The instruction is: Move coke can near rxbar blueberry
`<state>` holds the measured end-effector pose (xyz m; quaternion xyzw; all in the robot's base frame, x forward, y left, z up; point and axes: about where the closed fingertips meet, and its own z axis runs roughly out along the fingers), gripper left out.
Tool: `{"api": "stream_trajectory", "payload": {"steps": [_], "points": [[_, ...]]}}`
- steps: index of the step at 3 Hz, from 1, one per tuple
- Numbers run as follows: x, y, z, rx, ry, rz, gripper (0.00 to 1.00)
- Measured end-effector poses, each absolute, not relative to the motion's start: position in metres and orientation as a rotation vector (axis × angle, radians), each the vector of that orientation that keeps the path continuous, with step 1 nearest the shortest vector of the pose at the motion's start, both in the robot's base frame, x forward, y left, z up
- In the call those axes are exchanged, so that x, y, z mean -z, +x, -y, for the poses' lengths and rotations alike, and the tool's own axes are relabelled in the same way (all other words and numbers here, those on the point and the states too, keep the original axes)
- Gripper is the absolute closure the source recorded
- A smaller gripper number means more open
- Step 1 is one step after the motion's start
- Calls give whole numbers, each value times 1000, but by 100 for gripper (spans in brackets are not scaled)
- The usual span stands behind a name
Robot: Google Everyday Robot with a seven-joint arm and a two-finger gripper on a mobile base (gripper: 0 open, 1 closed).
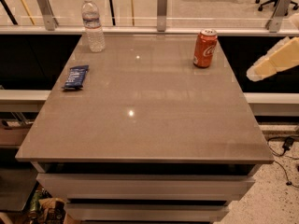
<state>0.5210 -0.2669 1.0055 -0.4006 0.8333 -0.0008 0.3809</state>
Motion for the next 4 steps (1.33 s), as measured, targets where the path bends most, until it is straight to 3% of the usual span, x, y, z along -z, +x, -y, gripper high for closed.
{"api": "stream_trajectory", "payload": {"steps": [4], "points": [[-976, 597, 256, -161, -849, -1888, 0]]}}
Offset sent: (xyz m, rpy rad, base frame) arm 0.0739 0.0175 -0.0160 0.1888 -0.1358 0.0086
